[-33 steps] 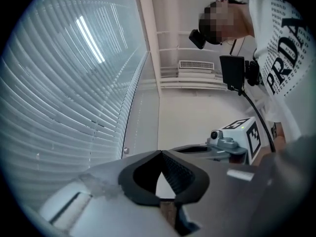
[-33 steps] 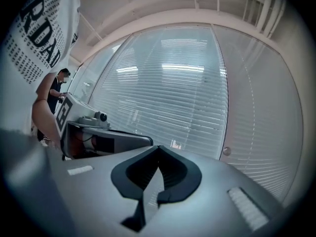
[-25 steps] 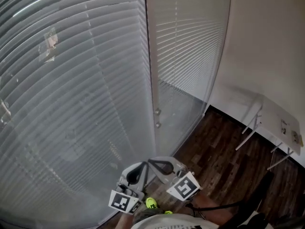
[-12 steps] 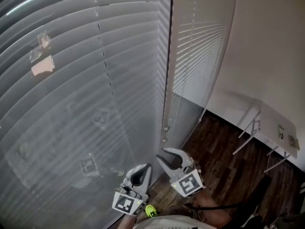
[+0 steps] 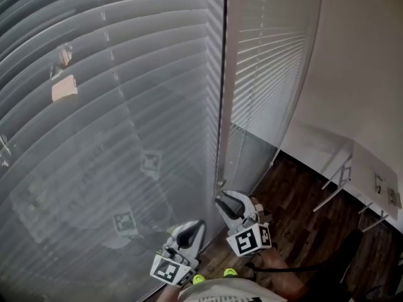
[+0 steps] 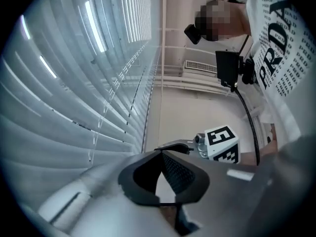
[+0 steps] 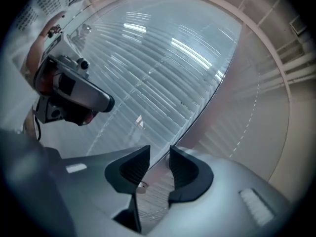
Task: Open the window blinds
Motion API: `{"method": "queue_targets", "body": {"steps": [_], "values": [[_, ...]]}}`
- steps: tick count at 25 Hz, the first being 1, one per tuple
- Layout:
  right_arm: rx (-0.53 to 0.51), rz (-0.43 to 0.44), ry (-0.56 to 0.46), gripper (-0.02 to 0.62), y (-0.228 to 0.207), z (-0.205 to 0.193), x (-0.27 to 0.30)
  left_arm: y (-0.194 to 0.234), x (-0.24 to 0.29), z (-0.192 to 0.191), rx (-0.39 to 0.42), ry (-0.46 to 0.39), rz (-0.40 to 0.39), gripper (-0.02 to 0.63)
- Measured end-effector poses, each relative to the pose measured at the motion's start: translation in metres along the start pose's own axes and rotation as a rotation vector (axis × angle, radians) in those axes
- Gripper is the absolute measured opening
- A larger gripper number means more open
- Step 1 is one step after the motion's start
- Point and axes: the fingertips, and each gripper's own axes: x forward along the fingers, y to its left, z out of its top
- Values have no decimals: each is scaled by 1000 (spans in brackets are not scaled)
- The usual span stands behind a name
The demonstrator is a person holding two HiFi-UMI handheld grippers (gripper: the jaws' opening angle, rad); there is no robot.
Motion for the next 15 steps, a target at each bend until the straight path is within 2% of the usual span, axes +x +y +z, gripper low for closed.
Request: {"method": "queue_targets", "body": {"steps": [4, 11, 15], "values": [[-95, -30, 9, 130, -6, -14, 8, -1, 7, -12, 9, -1, 17, -9], [-279, 7, 43, 159, -9, -28, 22, -3, 19, -9, 18, -14, 61, -9], [-341, 26, 62, 157, -9, -37, 29, -5, 20, -12, 30, -6, 83, -9]]}}
